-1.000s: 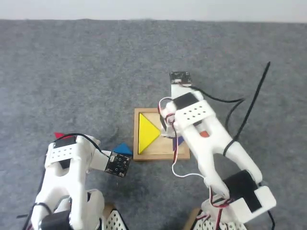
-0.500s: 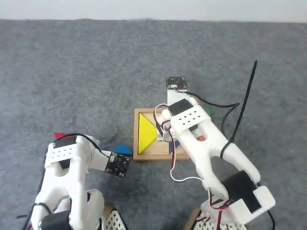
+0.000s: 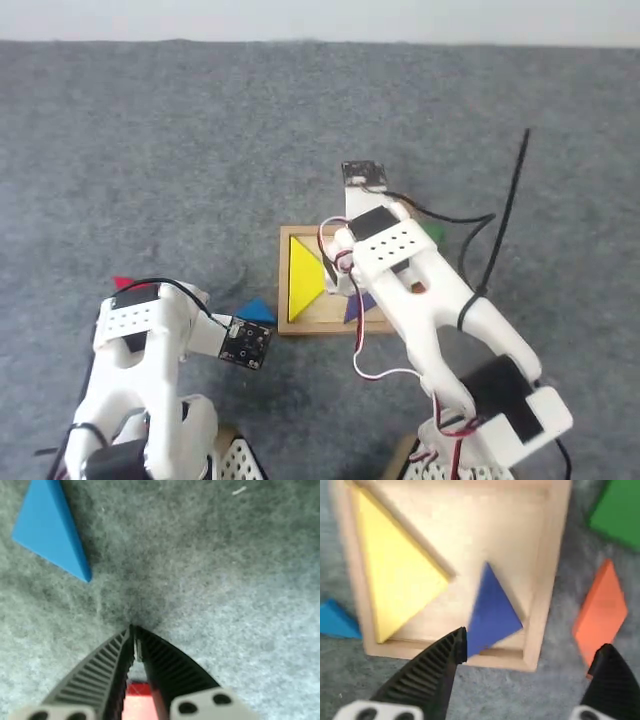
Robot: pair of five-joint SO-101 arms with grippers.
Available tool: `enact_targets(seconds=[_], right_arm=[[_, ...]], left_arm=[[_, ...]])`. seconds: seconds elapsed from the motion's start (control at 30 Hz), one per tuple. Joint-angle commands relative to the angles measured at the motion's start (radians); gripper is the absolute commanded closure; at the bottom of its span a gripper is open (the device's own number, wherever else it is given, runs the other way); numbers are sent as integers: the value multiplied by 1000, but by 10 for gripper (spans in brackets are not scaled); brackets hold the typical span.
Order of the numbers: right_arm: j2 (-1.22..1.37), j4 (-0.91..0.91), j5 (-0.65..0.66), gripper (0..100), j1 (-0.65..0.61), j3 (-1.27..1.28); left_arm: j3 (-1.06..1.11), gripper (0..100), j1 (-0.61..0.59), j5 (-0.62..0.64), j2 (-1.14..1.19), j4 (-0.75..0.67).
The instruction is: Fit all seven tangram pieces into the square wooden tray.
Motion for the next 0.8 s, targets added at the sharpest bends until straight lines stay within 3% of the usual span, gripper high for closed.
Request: enact_targets(seconds=[0.0, 0.2, 0.33, 0.67, 0.77], right_arm=[[-84, -12, 166, 668, 15, -137], [-35, -64, 382, 987, 15, -192], [68, -88, 523, 966, 1, -181], [229, -90, 540, 988, 39, -181], [234, -93, 597, 989, 74, -183]], left_arm=[[2, 989, -2, 6, -25, -12], [2, 989, -2, 6, -25, -12], [2, 989, -2, 6, -25, -12], [2, 989, -2, 6, -25, -12], [2, 989, -2, 6, -25, -12]])
